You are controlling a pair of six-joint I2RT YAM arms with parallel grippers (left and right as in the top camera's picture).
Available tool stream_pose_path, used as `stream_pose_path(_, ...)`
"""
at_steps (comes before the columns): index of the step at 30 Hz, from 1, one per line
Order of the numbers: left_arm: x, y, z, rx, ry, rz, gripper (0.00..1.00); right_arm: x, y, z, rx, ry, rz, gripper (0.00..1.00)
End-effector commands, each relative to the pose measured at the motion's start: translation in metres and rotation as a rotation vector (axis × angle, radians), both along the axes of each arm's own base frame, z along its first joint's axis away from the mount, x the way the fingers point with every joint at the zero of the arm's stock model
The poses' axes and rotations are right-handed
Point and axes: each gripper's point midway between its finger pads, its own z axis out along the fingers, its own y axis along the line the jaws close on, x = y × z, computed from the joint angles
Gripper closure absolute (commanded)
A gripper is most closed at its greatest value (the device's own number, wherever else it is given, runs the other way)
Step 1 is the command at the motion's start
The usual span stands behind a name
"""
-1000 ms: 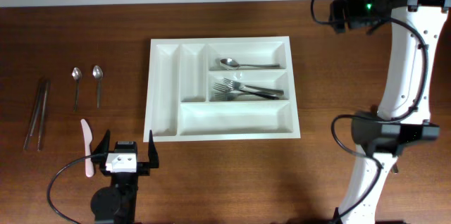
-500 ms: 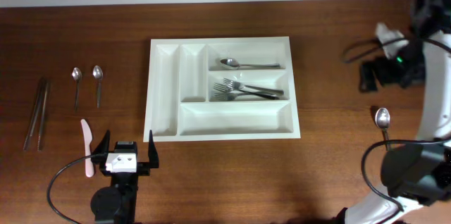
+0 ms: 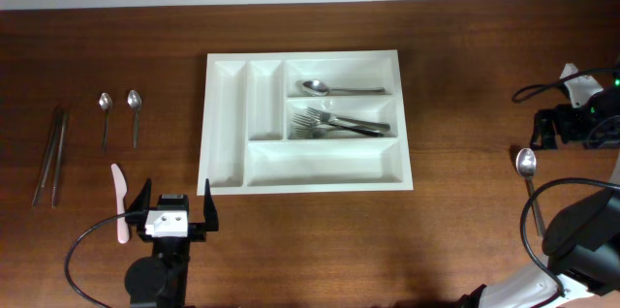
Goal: Pack container
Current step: 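Move the right gripper right over the remaining silver spoon, then lower the right gripper onto the spoon and close on its neck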
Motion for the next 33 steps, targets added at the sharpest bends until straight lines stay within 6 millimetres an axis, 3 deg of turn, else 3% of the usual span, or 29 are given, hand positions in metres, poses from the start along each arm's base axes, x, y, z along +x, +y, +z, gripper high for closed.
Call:
stream_pose_path(1,0.0,0.001,-0.002,0.013,0.0,0.006,0.01,-0.002,-0.009,-0.004,-0.041,0.005,0.058,0.01)
stream_pose_path(6,0.0,0.002,-0.002,0.013,0.0,0.006,0.01,-0.015,-0.013,-0.024,-0.068,0.079,0.06,0.01)
stream_pose_path(12,0.0,0.001,-0.002,0.013,0.0,0.006,0.01,-0.038,-0.002,-0.066,-0.021,0.175,0.043,0.01)
stream_pose_path(17,0.0,0.002,-0.002,0.013,0.0,0.006,0.01,-0.043,0.002,-0.1,-0.022,0.183,0.028,0.01)
stream_pose_path(25,0.0,0.002,-0.002,0.014,0.0,0.006,0.01,-0.016,-0.008,-0.113,-0.059,0.056,0.02,0.01)
stream_pose_path(33,0.0,0.002,-0.002,0.014,0.0,0.006,0.01,0.015,0.01,-0.111,0.063,-0.099,0.021,0.01)
